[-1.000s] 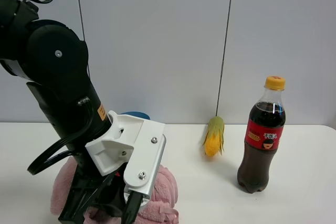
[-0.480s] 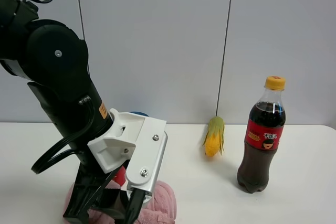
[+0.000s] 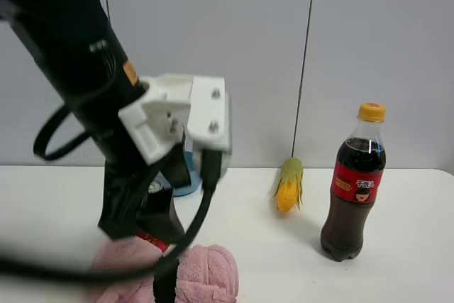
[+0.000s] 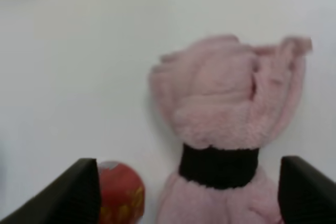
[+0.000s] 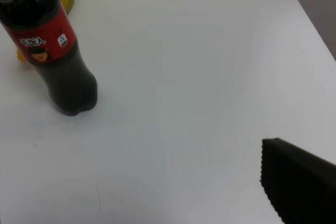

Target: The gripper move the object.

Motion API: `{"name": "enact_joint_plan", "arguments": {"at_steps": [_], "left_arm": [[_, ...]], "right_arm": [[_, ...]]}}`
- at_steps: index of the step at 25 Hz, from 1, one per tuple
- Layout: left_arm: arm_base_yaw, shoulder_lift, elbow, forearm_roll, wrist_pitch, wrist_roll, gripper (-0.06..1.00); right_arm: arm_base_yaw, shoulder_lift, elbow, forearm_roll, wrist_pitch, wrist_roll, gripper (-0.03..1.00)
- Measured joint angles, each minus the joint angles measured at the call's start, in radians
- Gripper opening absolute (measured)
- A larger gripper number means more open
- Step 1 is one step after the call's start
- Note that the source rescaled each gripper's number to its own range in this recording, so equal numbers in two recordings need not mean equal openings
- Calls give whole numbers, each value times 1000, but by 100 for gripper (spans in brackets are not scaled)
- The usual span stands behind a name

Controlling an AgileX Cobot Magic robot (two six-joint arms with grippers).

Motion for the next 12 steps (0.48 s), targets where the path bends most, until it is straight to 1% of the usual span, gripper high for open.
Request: {"name": "enact_joint_plan", "arguments": {"at_steps": [2, 6, 7, 8, 10, 12], "left_arm": [[17, -33, -89, 56, 90, -172, 49], [62, -72, -315, 222, 356, -521, 49], [75, -75, -375, 261, 429, -592, 49], [91, -77, -421, 290, 472, -671, 49], [123, -90, -506, 338, 496, -804, 49], [160, -120, -546, 348, 504, -868, 49]], "right_arm": [[0, 0, 0, 0, 0, 0, 100], [0, 0, 0, 0, 0, 0, 100], [0, 0, 0, 0, 0, 0, 100], [0, 0, 0, 0, 0, 0, 100], [0, 0, 0, 0, 0, 0, 100], [0, 0, 0, 0, 0, 0, 100]]}}
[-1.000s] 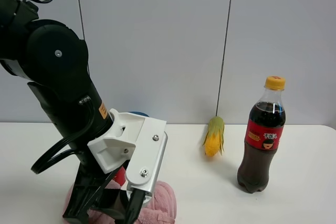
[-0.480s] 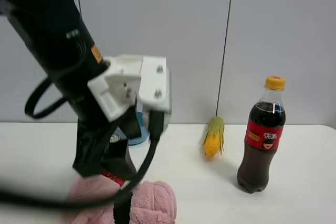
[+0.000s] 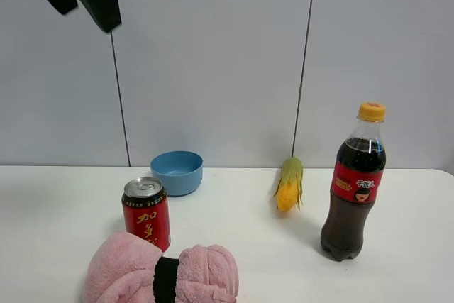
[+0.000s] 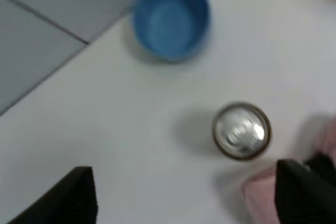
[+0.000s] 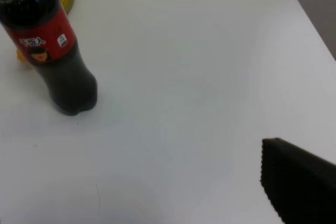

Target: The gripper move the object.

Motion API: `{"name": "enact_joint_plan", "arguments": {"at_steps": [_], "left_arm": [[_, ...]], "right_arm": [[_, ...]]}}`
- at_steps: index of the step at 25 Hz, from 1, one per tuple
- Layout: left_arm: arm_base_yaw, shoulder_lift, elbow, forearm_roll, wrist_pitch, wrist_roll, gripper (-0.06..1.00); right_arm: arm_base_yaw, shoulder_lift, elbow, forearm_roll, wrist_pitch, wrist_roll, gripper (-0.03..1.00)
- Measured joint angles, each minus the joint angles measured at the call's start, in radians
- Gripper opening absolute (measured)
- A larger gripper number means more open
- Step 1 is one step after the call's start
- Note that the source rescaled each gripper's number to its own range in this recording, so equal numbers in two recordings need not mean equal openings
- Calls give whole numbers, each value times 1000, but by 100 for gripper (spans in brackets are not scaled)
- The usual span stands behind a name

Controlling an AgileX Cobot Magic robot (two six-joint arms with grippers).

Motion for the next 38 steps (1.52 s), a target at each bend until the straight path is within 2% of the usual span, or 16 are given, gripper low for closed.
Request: {"name": "enact_joint_plan", "arguments": {"at_steps": [5, 8, 12, 17, 21, 28, 33, 38], "left_arm": [[105, -118, -6, 0, 9, -47, 49], [190, -212, 41, 0, 9, -76, 49], [317, -367, 180, -12, 11, -67, 49], [465, -591, 383, -28, 13, -62, 60], [557, -774, 539, -46, 14, -87, 62], [661, -1071, 758, -102, 16, -130, 62], [684, -1240, 882, -158, 17, -133, 63], [684, -1373, 1010, -204, 17, -54, 63]], "right_arm": [[0, 0, 0, 0, 0, 0, 100], [0, 0, 0, 0, 0, 0, 100], [0, 0, 0, 0, 0, 0, 100], [0, 0, 0, 0, 0, 0, 100], [0, 0, 0, 0, 0, 0, 100], [0, 0, 0, 0, 0, 0, 100], [0, 0, 0, 0, 0, 0, 100], [0, 0, 0, 0, 0, 0, 100]]}}
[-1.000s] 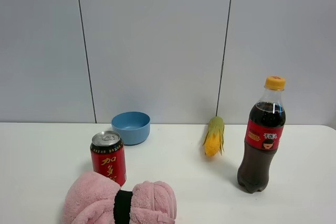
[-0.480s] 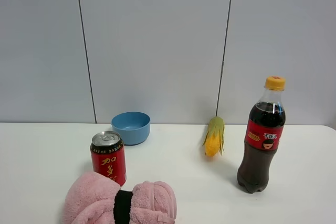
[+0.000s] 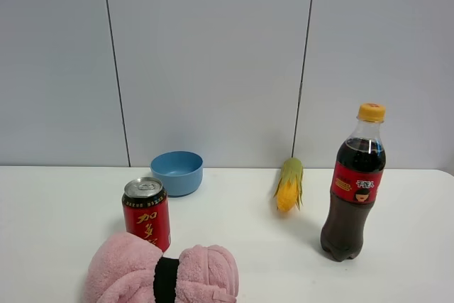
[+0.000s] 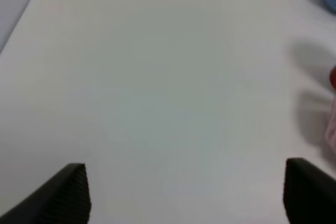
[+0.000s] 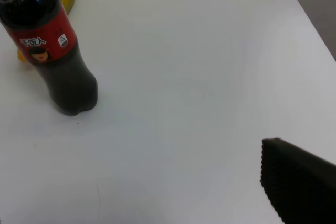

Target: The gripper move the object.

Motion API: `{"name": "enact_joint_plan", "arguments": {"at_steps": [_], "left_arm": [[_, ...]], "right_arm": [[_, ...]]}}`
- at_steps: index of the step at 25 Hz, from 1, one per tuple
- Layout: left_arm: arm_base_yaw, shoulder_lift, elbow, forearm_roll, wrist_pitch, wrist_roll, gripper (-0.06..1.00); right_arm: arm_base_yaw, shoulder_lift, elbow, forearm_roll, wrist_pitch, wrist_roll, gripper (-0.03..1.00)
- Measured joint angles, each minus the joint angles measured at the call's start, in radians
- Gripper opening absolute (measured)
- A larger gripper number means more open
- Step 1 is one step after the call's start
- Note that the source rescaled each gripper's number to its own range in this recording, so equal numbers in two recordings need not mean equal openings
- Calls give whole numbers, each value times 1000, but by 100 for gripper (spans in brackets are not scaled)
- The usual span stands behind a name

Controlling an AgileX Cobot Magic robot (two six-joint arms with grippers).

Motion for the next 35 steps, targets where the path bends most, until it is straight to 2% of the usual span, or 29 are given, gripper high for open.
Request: {"name": "enact_joint_plan", "arguments": {"at_steps": [3, 7, 14, 22, 35], "left_arm": [[0, -51, 61, -26, 2, 76, 63], [0, -76, 71, -52, 5, 107, 63], [0, -106, 74, -57, 2, 133, 63], [0, -107, 130, -86, -145, 138, 63], [0, -107, 131, -89, -159, 138, 63]], "right_arm": [[0, 0, 0, 0, 0, 0, 100], [0, 0, 0, 0, 0, 0, 100], [0, 0, 0, 0, 0, 0, 100], [0, 0, 0, 0, 0, 0, 100], [0, 0, 0, 0, 0, 0, 100]]}}
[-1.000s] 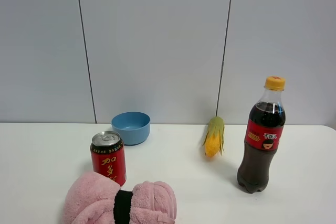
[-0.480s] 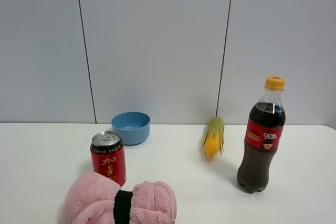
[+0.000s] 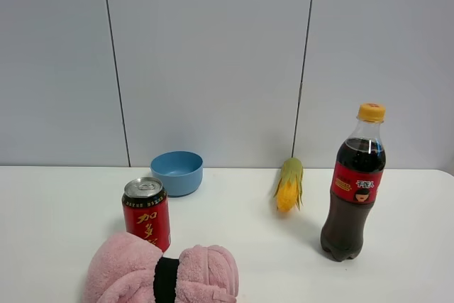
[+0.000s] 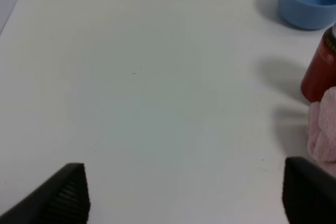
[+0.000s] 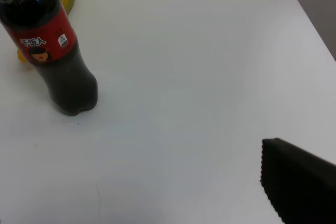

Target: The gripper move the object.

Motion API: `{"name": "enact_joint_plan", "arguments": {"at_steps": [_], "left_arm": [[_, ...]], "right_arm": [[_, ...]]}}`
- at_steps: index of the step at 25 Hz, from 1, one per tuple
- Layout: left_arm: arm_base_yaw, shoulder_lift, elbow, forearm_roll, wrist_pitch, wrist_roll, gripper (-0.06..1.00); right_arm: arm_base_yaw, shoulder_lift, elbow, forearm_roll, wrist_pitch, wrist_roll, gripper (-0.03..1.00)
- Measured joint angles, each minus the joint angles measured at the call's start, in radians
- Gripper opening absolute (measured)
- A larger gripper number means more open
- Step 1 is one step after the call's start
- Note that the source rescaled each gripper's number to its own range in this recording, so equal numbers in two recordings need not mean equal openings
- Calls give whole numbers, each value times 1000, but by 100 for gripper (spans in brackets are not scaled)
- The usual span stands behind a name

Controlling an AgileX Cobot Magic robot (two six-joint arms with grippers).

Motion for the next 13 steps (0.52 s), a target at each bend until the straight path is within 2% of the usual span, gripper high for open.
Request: {"name": "enact_joint_plan", "arguments": {"at_steps": [13], "left_arm": [[0, 0, 0, 0, -1, 0, 63]], "right_arm": [[0, 0, 0, 0, 0, 0, 100]]}}
